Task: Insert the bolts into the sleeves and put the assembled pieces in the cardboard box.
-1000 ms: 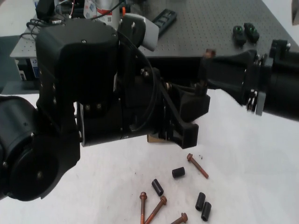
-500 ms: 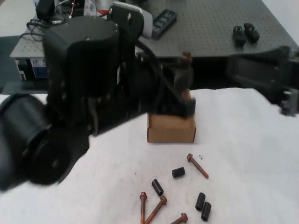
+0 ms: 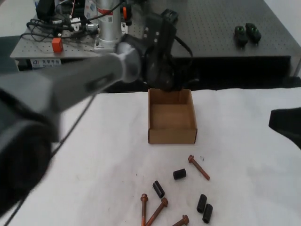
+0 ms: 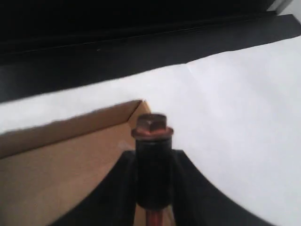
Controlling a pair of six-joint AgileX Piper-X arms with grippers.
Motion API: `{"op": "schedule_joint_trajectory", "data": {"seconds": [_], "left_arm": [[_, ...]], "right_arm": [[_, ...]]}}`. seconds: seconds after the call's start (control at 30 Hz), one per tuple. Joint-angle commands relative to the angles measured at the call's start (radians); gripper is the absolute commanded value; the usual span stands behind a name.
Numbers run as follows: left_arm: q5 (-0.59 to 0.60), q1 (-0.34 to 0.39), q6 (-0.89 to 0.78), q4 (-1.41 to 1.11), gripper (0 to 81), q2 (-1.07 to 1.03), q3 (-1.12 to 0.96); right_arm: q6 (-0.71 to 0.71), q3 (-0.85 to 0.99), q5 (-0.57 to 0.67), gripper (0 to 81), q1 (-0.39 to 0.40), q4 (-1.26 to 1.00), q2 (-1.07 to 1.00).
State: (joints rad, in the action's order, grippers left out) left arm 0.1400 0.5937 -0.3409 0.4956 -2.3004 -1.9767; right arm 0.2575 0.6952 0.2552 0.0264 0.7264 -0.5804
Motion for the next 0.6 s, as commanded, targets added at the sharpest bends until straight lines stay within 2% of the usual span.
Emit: {"op": "schedule_joint_trajectory", "data": {"seconds": [0.0,0.1,0.23,0.3,0.47,0.57], "left_arm": [[0.005,0.001,0.001,0.112,0.7,-0.066,-0.125],[0.031,0.001,-0.038,0.182,0.7,-0.143,-0.239],[0.104,0.001,-0.126,0.194,1.3,-0.18,-0.261],[0.11,0.001,-0.135,0.206,6.4,-0.183,-0.261],[0.11,0.001,-0.16,0.208,25.9,-0.184,-0.261],[0.134,0.001,-0.176,0.208,27.6,-0.181,-0.261]], "right_arm": [[-0.012,0.005,-0.022,42.5,-0.006,0.005,0.006],[-0.012,0.005,-0.034,42.5,-0.006,0.019,0.006],[-0.012,0.005,-0.044,42.5,-0.006,0.031,0.006],[-0.012,0.005,-0.044,42.5,-0.006,0.031,0.006],[-0.012,0.005,-0.044,42.5,-0.006,0.038,-0.042],[-0.076,0.005,-0.041,42.5,-0.003,0.058,-0.107]]}}
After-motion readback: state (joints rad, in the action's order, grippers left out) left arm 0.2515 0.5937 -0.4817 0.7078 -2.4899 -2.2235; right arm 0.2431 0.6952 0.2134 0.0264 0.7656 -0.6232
